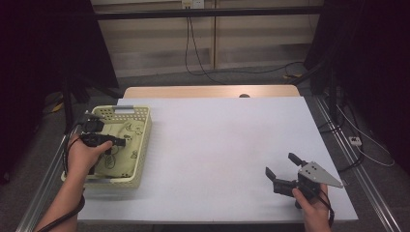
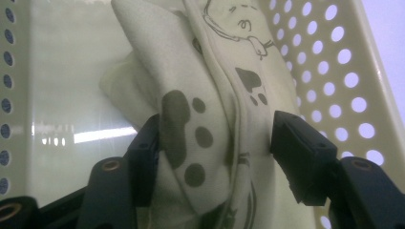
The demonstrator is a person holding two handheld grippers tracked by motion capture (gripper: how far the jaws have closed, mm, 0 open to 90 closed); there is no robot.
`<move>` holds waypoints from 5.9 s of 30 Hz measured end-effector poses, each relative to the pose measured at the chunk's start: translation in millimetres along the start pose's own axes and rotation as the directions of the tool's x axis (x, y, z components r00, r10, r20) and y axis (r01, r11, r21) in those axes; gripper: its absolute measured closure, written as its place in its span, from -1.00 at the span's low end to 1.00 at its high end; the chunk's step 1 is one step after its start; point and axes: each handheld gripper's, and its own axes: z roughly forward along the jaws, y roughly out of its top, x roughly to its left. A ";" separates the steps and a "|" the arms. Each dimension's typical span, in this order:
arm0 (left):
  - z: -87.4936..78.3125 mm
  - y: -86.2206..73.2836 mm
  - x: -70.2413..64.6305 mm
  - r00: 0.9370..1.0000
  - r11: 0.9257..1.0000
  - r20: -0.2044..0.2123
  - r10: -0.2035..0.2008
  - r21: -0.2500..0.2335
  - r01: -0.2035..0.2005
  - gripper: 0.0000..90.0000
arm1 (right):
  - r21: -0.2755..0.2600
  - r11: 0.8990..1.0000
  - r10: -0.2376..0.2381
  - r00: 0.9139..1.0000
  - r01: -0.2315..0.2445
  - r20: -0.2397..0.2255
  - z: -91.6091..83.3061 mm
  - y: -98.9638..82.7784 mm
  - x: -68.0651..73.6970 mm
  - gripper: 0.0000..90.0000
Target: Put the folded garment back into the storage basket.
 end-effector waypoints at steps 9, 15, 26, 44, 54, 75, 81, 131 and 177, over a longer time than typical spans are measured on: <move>-0.2 -2.7 4.8 1.000 1.000 -0.022 0.002 -0.005 -0.002 -0.17 | 0.000 1.000 0.000 1.000 0.000 -0.001 0.0 -0.1 0.1 -0.90; -1.2 -4.1 7.0 1.000 1.000 -0.027 0.000 -0.008 0.000 -0.19 | -0.001 1.000 -0.003 1.000 0.003 -0.001 0.1 0.0 0.2 -0.90; -5.1 -2.4 9.2 0.999 1.000 -0.037 -0.004 -0.013 0.003 -0.23 | -0.001 1.000 -0.004 1.000 0.004 0.000 0.4 0.1 0.4 -0.90; -6.3 -1.4 12.8 0.999 1.000 -0.045 -0.008 -0.021 0.007 -0.28 | 0.001 1.000 -0.001 1.000 0.001 0.001 0.6 0.1 0.5 -0.90; -9.3 -1.6 17.5 0.999 1.000 -0.048 -0.002 -0.030 0.000 -0.37 | 0.000 1.000 -0.004 1.000 0.004 -0.001 1.1 0.1 0.8 -0.90; -16.8 7.1 6.8 0.999 0.996 -0.009 0.031 -0.081 -0.031 -0.52 | -0.001 1.000 -0.005 1.000 0.005 -0.001 1.0 0.2 0.8 -0.90; -17.2 9.9 1.2 0.999 0.994 0.007 0.047 -0.098 -0.046 -0.56 | -0.001 1.000 -0.005 1.000 0.005 -0.003 1.2 0.3 0.8 -0.90; -7.3 10.5 -120.4 0.904 0.943 0.278 0.324 -0.168 -0.286 -0.59 | -0.004 1.000 0.000 1.000 0.000 0.002 -1.6 0.4 -1.5 -0.90; 17.2 -48.6 -141.8 0.835 0.913 0.371 0.406 -0.211 -0.350 -0.68 | -0.001 1.000 -0.001 1.000 0.001 0.000 -1.7 0.3 -0.9 -0.90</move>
